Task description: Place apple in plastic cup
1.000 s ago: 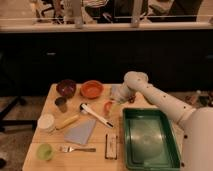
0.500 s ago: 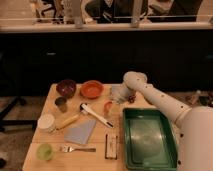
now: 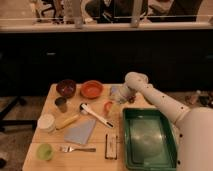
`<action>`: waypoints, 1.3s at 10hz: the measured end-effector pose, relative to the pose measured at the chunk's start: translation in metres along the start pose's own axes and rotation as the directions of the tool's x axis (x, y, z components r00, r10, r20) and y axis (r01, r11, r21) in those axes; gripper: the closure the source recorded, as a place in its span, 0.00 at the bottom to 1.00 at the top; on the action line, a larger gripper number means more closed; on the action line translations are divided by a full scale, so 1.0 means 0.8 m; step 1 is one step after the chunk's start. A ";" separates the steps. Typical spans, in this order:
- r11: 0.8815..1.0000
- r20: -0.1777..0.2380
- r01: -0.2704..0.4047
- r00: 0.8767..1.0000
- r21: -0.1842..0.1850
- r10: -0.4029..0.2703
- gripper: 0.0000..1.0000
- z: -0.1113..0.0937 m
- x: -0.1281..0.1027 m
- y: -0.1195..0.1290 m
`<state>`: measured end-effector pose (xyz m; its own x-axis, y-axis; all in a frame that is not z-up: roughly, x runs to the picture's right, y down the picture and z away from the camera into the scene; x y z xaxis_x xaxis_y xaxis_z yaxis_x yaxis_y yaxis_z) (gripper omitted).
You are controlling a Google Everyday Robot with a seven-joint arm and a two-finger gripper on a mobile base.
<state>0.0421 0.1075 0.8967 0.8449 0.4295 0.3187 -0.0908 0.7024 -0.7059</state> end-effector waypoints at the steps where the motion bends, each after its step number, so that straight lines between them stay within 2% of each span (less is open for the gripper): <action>1: 1.000 -0.001 -0.002 1.000 -0.001 0.002 0.20 0.000 0.001 0.000; 9: 1.000 0.000 -0.005 1.000 -0.004 0.005 0.21 0.001 0.003 0.000; 13: 1.000 0.000 -0.005 1.000 -0.004 0.005 0.58 0.001 0.003 0.000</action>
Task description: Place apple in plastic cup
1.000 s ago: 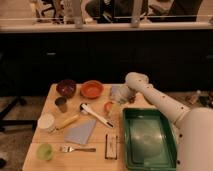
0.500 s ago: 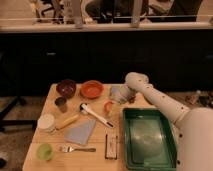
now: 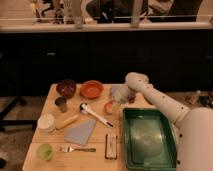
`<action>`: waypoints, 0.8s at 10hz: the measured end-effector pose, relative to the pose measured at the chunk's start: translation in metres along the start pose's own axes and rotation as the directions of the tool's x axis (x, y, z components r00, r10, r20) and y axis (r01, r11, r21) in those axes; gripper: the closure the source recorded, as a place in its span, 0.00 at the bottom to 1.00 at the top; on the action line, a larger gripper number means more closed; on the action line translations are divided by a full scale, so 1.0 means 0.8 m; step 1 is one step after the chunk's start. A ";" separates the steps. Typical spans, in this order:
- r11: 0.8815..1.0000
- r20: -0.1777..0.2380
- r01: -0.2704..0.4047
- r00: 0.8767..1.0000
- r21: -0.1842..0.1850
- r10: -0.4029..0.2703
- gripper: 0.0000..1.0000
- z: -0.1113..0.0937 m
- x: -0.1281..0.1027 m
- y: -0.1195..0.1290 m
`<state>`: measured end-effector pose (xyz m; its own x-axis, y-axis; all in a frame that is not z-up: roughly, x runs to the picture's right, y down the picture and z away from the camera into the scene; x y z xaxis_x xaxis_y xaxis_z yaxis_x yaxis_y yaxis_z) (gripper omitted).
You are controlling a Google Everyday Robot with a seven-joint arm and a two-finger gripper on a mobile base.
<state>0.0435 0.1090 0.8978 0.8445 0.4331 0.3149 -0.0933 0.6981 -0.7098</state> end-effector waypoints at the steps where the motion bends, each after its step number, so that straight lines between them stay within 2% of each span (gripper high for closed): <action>1: 1.000 0.000 0.000 1.000 0.000 0.000 0.67 0.000 0.000 0.000; 4: 1.000 0.001 -0.001 1.000 -0.001 0.001 0.96 0.001 0.000 0.000; 5: 1.000 0.001 -0.001 1.000 -0.001 0.001 1.00 0.001 0.001 0.000; 8: 1.000 0.001 -0.001 1.000 0.000 0.001 1.00 0.001 0.000 0.000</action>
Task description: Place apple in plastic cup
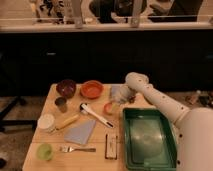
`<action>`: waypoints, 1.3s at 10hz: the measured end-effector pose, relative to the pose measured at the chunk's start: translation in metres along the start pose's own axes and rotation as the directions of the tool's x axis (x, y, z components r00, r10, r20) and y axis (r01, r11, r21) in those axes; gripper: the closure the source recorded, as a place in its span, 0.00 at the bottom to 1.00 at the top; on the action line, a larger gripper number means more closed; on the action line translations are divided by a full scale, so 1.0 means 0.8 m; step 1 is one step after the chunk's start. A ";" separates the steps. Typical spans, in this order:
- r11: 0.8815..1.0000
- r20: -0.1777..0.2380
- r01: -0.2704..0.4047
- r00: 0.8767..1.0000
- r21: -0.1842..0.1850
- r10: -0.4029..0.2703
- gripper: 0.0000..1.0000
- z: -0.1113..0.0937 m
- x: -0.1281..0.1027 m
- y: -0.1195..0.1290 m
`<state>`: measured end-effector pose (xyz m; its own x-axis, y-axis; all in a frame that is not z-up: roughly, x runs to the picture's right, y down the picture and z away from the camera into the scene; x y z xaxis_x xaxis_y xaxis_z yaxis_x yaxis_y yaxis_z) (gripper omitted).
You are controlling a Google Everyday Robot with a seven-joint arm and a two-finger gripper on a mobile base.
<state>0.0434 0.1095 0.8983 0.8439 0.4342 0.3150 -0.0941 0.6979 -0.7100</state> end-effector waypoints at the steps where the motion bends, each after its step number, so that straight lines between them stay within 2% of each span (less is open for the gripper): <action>1: 1.000 0.000 0.000 1.000 0.000 0.000 1.00 0.000 0.000 0.000; 6: 1.000 0.000 0.001 1.000 -0.001 -0.001 1.00 0.000 0.000 0.000; 10: 1.000 0.046 0.019 0.999 0.018 -0.019 1.00 -0.012 -0.001 0.008; 13: 0.999 0.058 0.042 0.997 0.024 -0.043 1.00 -0.016 -0.006 0.014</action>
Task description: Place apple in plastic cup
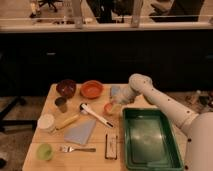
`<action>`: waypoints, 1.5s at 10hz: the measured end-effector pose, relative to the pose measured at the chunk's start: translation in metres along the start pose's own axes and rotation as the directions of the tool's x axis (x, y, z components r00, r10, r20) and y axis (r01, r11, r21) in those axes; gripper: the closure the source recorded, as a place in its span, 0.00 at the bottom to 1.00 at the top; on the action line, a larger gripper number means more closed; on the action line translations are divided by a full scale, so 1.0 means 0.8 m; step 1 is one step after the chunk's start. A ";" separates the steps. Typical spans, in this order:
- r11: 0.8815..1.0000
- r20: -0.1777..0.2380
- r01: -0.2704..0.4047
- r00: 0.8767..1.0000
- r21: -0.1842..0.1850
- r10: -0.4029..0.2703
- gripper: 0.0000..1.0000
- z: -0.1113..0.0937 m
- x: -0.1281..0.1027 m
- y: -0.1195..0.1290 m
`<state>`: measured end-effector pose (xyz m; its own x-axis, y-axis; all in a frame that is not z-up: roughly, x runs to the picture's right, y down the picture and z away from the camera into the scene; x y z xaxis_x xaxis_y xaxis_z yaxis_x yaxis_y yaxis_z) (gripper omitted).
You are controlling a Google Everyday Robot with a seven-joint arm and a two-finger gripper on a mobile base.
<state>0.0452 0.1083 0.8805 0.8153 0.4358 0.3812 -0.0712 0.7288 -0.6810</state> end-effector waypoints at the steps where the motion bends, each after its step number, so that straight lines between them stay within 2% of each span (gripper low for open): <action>1: 1.000 -0.002 0.012 1.000 -0.001 -0.012 1.00 -0.001 -0.003 0.003; 4: 0.998 -0.010 0.068 0.998 -0.012 -0.068 1.00 0.001 -0.023 0.018; 9: 0.987 -0.009 0.158 0.987 -0.038 -0.159 1.00 -0.001 -0.055 0.050; 11: 0.982 0.004 0.184 0.983 -0.048 -0.184 1.00 -0.002 -0.066 0.060; 15: 0.965 0.048 0.247 0.969 -0.087 -0.244 1.00 -0.004 -0.092 0.089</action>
<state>-0.0179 0.1262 0.8021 0.7793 0.2698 0.5656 0.1832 0.7650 -0.6174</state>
